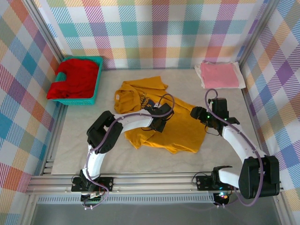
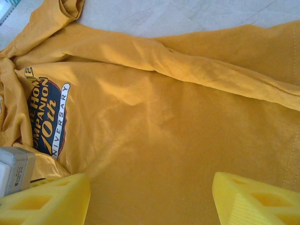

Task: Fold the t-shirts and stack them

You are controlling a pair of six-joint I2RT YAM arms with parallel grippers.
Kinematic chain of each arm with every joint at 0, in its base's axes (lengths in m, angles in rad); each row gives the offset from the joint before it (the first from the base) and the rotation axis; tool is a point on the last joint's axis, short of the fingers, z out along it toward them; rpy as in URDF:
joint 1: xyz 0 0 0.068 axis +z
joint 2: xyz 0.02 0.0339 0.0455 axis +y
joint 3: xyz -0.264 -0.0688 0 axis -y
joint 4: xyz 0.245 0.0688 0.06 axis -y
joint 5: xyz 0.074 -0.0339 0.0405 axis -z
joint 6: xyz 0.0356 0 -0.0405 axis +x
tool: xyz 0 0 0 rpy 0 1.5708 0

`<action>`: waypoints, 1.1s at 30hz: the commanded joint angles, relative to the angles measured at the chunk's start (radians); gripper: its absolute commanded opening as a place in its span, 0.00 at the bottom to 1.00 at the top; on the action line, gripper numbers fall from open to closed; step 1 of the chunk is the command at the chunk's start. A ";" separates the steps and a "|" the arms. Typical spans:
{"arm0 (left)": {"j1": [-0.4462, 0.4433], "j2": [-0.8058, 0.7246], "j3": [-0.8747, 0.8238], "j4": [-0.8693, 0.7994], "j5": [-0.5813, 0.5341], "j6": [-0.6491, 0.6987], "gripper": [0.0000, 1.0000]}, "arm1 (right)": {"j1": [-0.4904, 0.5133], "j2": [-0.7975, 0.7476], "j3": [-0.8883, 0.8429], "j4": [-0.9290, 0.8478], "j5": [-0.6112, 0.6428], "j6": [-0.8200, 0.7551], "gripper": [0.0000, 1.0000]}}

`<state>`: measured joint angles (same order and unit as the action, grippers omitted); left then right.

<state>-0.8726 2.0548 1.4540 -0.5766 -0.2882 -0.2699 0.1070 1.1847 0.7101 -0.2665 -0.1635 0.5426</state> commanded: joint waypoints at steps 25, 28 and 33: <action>0.031 -0.195 -0.175 0.040 0.041 -0.067 0.35 | -0.022 0.065 -0.040 0.048 -0.043 0.018 0.69; 0.031 -0.181 -0.166 0.026 0.014 -0.072 0.14 | -0.021 0.077 -0.040 0.061 -0.055 0.026 0.69; 0.030 -0.228 -0.162 -0.006 -0.013 -0.084 0.00 | -0.022 0.085 -0.030 0.057 -0.053 0.022 0.68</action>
<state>-0.8421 1.8637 1.2858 -0.5579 -0.2714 -0.3393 0.0910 1.2640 0.6773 -0.2253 -0.1970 0.5617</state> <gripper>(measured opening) 0.050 0.685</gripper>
